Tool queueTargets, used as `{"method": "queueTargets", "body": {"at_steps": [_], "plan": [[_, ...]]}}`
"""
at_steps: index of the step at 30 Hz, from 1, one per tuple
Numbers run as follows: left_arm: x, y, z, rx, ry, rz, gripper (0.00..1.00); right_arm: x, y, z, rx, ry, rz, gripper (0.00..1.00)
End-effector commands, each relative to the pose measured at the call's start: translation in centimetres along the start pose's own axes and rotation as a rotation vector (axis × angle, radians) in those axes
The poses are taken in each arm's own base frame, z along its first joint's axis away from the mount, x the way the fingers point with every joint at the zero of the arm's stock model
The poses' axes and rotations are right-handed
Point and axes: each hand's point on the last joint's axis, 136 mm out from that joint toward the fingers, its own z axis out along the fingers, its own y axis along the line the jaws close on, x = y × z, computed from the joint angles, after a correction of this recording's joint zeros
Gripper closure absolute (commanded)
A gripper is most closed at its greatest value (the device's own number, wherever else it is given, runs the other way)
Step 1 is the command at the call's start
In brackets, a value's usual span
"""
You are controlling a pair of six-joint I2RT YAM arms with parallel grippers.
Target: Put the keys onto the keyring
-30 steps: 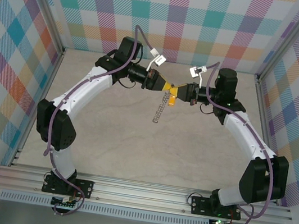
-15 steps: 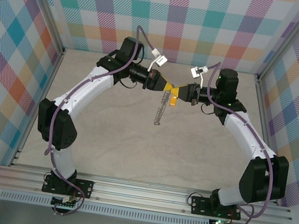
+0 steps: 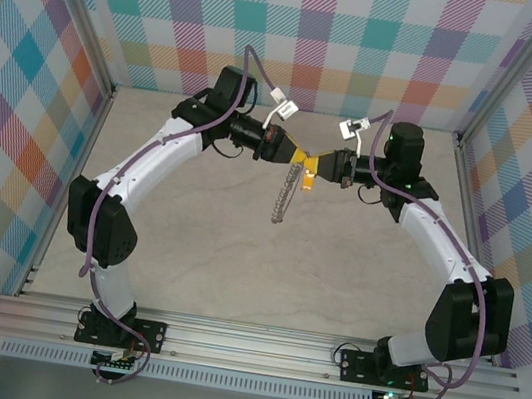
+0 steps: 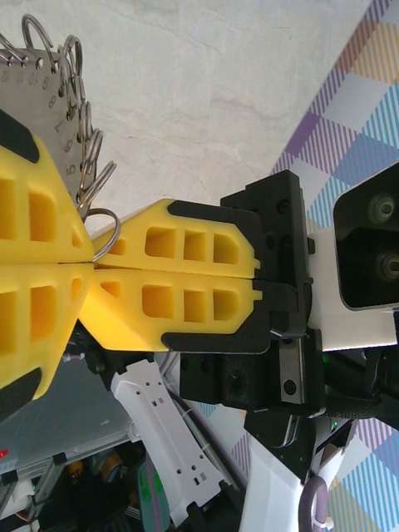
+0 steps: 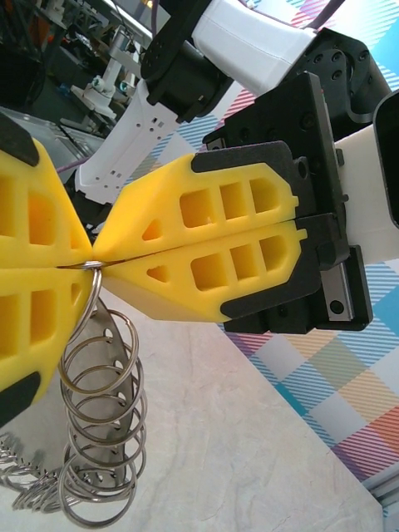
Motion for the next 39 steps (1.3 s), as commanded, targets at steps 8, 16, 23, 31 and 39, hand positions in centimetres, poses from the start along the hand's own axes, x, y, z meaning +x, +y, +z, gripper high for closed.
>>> {"method": "queueTargets", "body": {"at_steps": [8,16,23,31,39], "plan": [[-3.3,-1.4,-0.2,-0.136,-0.207,0.073,1.00,-1.2,0.8,-2.1,0.055,-0.098,-0.076,0.61],[-4.7,-4.5,-2.7,-0.159,-0.355,0.150,1.00,-0.3,1.7,-4.5,0.125,-0.204,-0.084,0.57],[-5.1,-5.8,-3.7,-0.155,-0.433,0.195,1.00,-0.8,1.3,-5.5,0.203,-0.319,-0.077,0.57],[-5.6,-6.8,-3.9,-0.105,-0.469,0.207,1.00,-1.0,3.5,-3.7,0.173,-0.316,-0.116,0.54],[-5.7,-8.2,-3.8,-0.056,-0.477,0.221,1.00,-2.5,4.6,-3.3,0.164,-0.337,-0.158,0.52]]}}
